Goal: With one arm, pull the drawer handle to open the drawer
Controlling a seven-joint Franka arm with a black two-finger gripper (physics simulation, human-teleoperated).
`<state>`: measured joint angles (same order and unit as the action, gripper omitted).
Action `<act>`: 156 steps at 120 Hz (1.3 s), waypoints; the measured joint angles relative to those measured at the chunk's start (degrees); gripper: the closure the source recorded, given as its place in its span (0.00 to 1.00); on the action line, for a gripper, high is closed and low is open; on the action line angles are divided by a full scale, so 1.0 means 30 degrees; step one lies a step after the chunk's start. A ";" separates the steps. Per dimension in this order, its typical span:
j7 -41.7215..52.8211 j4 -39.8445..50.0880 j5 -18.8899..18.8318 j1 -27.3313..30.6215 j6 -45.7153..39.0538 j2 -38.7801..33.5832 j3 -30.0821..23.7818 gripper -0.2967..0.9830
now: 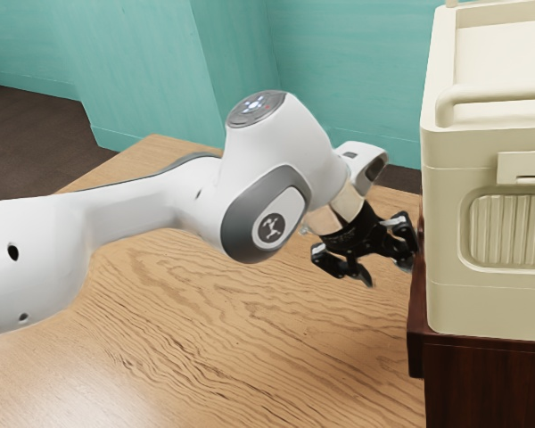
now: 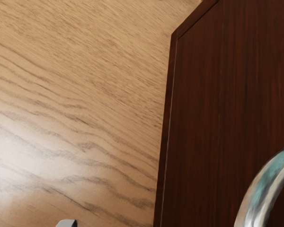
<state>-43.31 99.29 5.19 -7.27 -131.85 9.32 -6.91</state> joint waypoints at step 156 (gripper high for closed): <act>0.1484 0.2333 0.0480 0.1088 -0.0195 -0.2089 0.0842 0.51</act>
<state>-38.86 106.28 6.63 -4.01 -132.44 3.05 -4.39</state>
